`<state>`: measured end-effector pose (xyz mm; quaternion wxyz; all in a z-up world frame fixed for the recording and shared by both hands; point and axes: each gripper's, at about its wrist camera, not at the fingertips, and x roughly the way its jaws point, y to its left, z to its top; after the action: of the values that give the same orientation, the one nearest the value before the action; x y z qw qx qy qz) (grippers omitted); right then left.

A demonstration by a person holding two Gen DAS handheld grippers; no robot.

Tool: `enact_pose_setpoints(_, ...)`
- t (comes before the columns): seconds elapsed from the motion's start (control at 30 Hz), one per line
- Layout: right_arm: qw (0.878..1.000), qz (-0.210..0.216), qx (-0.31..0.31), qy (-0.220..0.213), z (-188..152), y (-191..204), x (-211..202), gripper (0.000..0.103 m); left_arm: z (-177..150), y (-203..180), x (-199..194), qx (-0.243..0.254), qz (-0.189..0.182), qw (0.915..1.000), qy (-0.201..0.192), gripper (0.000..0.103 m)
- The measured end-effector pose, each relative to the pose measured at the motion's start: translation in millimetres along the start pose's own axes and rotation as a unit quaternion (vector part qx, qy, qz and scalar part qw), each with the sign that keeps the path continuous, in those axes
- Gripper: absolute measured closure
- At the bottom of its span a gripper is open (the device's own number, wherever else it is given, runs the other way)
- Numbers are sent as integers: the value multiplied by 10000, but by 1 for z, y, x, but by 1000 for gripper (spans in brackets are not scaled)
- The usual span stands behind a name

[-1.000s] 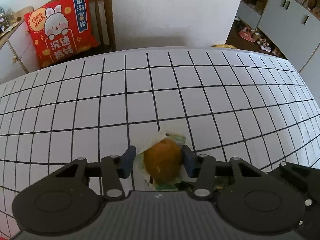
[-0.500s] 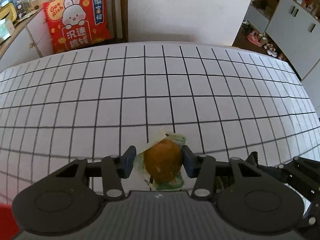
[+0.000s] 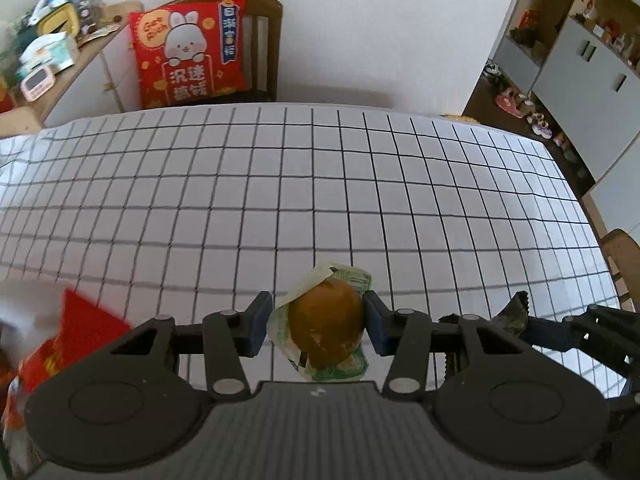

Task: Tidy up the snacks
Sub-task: 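Grasp the round pastry with left tool while right tool grasps the dark wrapped snack, then carry the pastry and dark snack over the box with both tools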

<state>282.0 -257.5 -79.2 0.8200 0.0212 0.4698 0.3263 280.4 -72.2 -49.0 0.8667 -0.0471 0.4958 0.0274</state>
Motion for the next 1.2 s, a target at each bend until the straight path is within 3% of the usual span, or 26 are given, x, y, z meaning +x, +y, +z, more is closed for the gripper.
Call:
enact_pose_setpoints(0.27,9995,252,-133,-121,-3,37,-34,50,-37,22,-65,-283,67,9993,-242,55)
enact_pose_setpoints(0.63,9970,609,-440,-189,-2,101,-47,50,-80,68,-126,-580,261,9966,-517,55)
enact_pose_setpoints(1.2,9897,879,-1131,91,-1,214,-2,50,-120,190,-160,-1228,686,9882,-612,55)
